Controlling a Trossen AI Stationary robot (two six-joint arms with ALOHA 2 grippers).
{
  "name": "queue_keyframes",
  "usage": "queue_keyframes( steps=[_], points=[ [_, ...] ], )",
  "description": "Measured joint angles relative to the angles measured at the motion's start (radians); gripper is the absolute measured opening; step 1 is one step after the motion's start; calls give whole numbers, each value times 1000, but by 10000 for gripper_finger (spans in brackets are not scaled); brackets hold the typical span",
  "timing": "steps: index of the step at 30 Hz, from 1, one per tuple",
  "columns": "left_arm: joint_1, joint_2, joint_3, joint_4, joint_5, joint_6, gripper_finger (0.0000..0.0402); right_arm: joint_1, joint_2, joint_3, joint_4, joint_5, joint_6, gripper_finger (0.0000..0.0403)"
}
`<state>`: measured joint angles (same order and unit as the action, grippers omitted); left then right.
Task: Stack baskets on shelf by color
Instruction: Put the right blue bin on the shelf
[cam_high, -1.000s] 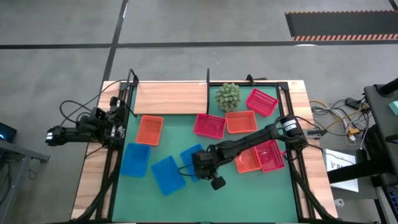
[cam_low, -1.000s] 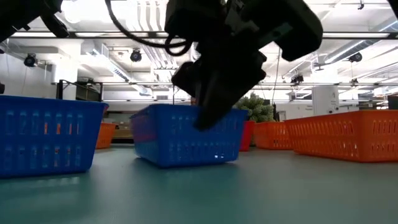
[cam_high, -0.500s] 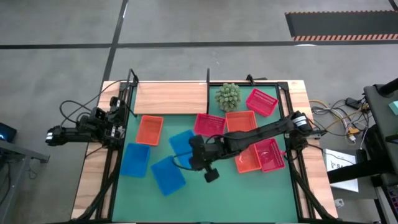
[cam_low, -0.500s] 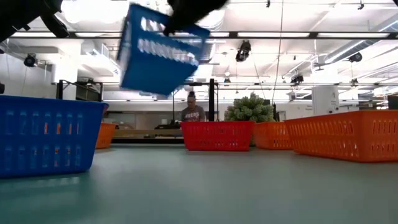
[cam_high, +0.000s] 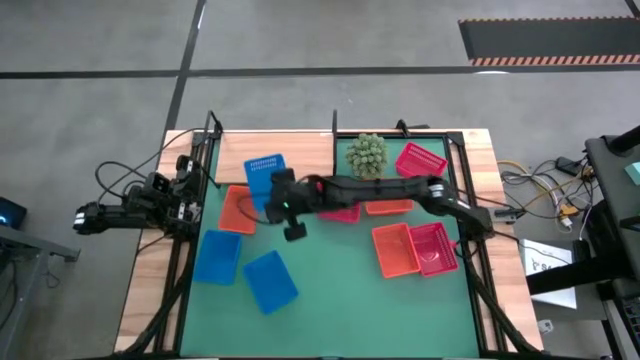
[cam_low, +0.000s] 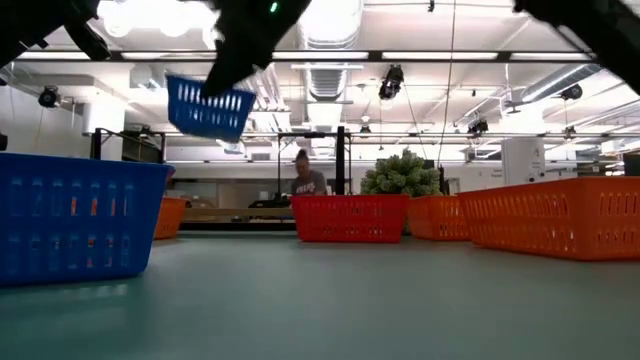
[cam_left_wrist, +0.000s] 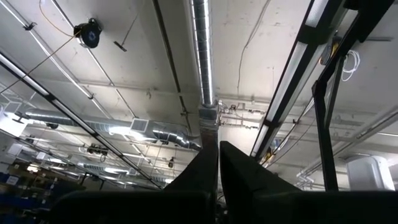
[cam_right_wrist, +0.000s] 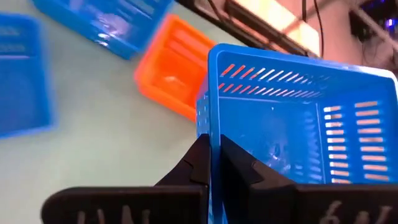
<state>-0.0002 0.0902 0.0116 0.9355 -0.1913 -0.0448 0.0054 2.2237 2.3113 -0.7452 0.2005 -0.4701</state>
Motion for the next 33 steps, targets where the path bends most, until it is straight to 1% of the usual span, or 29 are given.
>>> queue_keyframes(
  steps=[2,4,6,11,16,20,24,33],
  points=[
    [0,0,0,2,0,0,0,-35,45,47,6,-1,0,9],
    [0,0,0,3,0,0,0,-70,58,32,56,-20,-9,9],
    [0,-1,0,4,0,0,0,-103,83,32,58,-65,-11,9],
    [0,-1,0,7,0,0,0,-171,124,33,101,-71,25,9],
    [0,-2,1,10,0,0,0,-213,157,34,167,-71,59,9],
    [0,-3,0,27,-1,7,0,-226,169,29,204,-80,43,11],
    [0,-4,0,26,-1,8,0,-224,166,23,254,-97,27,32],
    [0,-4,1,31,-1,8,0,-226,164,22,290,-100,53,104]
  ],
)
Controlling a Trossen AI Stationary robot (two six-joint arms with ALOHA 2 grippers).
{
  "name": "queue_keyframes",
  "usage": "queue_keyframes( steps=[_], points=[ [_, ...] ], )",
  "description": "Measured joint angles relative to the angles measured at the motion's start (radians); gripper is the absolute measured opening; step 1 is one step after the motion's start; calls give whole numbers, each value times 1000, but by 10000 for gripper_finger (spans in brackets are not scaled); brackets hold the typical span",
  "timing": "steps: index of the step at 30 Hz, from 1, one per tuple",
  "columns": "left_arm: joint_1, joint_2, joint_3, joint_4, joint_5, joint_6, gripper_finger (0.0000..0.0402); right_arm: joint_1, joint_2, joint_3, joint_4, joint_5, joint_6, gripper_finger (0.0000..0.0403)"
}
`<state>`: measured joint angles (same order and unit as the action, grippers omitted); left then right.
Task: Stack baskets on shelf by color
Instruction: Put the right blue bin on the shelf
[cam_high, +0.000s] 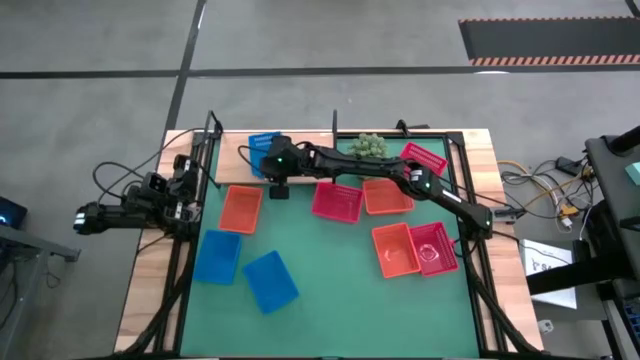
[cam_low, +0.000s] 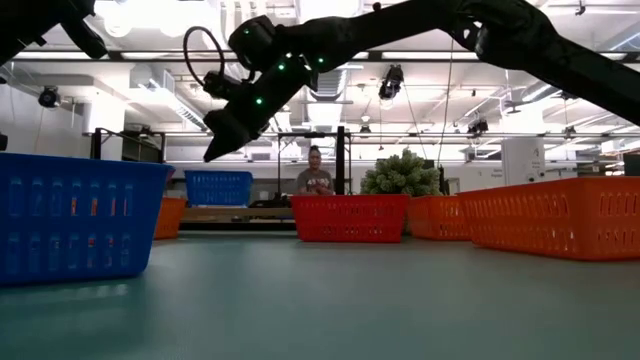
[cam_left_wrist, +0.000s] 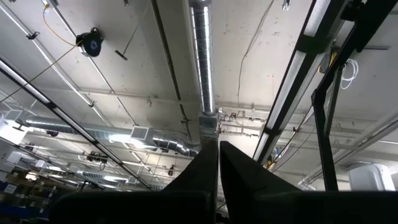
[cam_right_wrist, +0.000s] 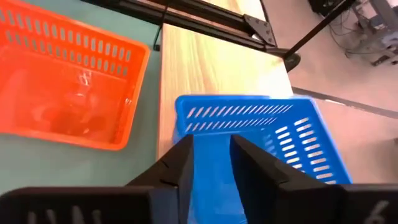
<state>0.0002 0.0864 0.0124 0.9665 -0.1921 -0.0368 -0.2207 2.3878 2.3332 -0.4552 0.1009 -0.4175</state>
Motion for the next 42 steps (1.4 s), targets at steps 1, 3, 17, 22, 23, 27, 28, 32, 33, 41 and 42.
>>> queue_keyframes(
  steps=[1,3,17,22,23,27,28,32,33,41,42],
  points=[
    [0,0,0,0,0,0,0,1,0,4,-4,0,7,109],
    [0,0,0,0,0,0,0,7,-6,20,-19,3,24,119],
    [0,0,0,-2,0,0,0,-47,-117,24,-313,79,-44,72],
    [0,0,0,2,0,0,0,-90,-92,22,-375,71,-33,26],
    [0,0,0,2,0,0,0,-94,-81,21,-379,56,-28,19],
    [0,0,0,3,-2,31,0,-104,-56,19,-380,23,-27,9],
    [0,0,0,2,-2,45,0,-106,-52,19,-380,26,-27,9],
    [0,2,-2,1,-2,50,0,-109,-34,19,-388,30,-43,9],
    [0,2,-2,2,-2,50,0,-109,-32,18,-392,30,-48,9],
    [0,4,-3,3,-15,265,0,-115,-27,18,-318,28,-54,9],
    [0,4,-2,3,-27,299,0,-118,-23,18,-310,23,-54,9]
  ],
)
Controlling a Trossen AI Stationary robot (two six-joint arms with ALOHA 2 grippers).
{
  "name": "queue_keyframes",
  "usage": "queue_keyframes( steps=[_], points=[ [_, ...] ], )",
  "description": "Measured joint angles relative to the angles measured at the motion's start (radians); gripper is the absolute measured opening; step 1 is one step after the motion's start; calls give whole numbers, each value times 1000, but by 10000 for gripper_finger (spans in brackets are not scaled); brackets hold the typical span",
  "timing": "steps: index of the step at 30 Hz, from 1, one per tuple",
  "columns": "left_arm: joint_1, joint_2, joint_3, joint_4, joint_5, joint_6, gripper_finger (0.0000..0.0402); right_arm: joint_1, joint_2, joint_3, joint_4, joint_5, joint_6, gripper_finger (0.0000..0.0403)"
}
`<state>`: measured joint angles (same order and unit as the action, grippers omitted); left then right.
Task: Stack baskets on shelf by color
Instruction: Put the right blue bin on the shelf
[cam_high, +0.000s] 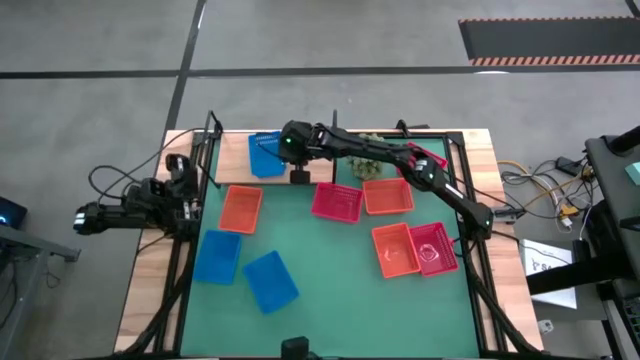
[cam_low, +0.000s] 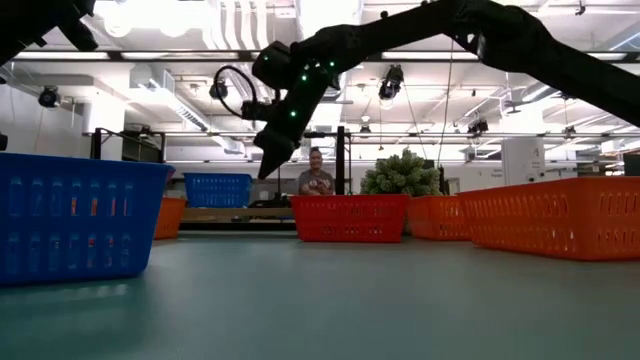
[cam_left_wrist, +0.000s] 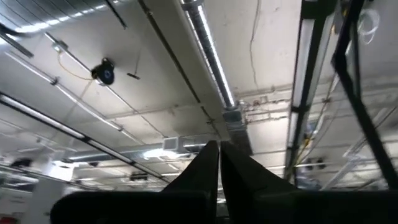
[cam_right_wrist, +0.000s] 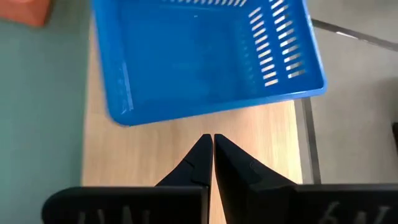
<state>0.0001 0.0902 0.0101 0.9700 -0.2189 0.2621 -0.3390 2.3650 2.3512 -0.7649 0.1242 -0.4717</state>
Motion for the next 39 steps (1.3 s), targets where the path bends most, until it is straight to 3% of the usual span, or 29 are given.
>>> queue_keyframes(
  steps=[7,11,15,19,24,33,39],
  points=[
    [0,-1,1,37,-95,138,0,5,46,0,201,-115,0,8],
    [0,-1,2,43,-127,150,0,9,36,0,252,-100,-12,8],
    [0,-1,1,43,-131,171,0,-13,33,0,220,-106,16,8],
    [0,-1,1,43,-131,170,0,-28,77,0,333,-151,27,8],
    [0,-1,1,43,-133,169,0,-29,125,-1,491,-124,29,8],
    [0,-1,0,42,-135,164,0,-35,125,0,494,-133,72,8],
    [0,-1,-1,43,-135,164,0,-35,121,-1,668,-150,89,8]
  ],
)
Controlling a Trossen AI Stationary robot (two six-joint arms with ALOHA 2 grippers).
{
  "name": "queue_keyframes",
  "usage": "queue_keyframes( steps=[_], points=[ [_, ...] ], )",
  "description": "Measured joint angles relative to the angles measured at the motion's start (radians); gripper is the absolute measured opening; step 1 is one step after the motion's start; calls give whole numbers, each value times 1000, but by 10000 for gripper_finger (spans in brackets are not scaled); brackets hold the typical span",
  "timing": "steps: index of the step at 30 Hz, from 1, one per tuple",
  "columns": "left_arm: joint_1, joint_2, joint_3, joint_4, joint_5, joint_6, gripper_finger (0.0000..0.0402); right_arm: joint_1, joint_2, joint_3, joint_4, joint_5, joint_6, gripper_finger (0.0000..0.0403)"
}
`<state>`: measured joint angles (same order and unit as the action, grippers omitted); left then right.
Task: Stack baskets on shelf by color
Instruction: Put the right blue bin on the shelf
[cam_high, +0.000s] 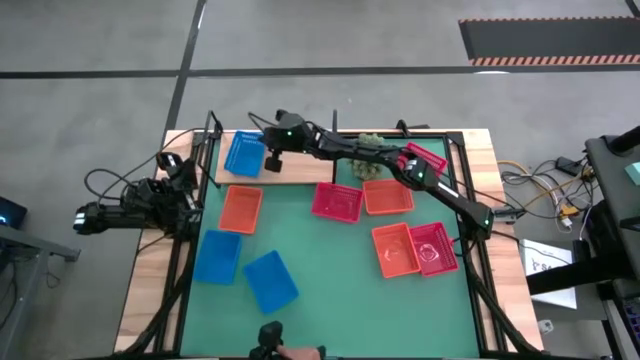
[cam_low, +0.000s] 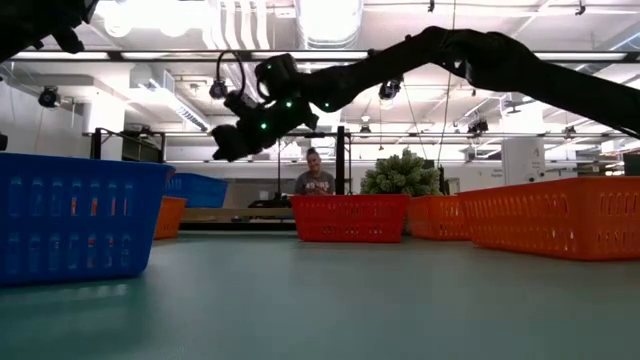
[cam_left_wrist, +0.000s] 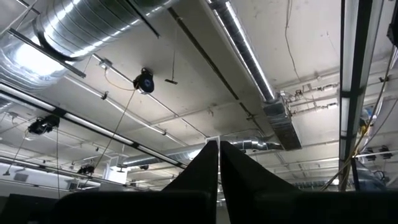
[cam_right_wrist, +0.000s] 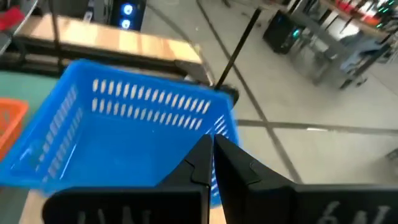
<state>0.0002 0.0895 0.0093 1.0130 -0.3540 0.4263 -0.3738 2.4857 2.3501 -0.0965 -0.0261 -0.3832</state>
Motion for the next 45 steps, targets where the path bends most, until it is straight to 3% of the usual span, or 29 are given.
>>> queue_keyframes(
  steps=[8,15,19,26,33,45],
  points=[
    [0,0,0,-6,-2,-1,0,0,-86,8,-296,-21,49,8],
    [-1,2,-1,-62,0,-16,0,-7,1,-5,-208,-74,158,9],
    [-1,14,-1,-69,6,-173,0,-3,-1,2,-169,25,176,9],
    [-1,55,-2,-90,6,-351,0,-3,-9,1,-232,20,104,9],
    [0,216,7,-200,-134,-606,0,20,-132,2,-432,-25,-20,9],
    [0,585,228,-382,-184,-790,0,101,-414,-8,-947,-93,-89,8]
  ],
)
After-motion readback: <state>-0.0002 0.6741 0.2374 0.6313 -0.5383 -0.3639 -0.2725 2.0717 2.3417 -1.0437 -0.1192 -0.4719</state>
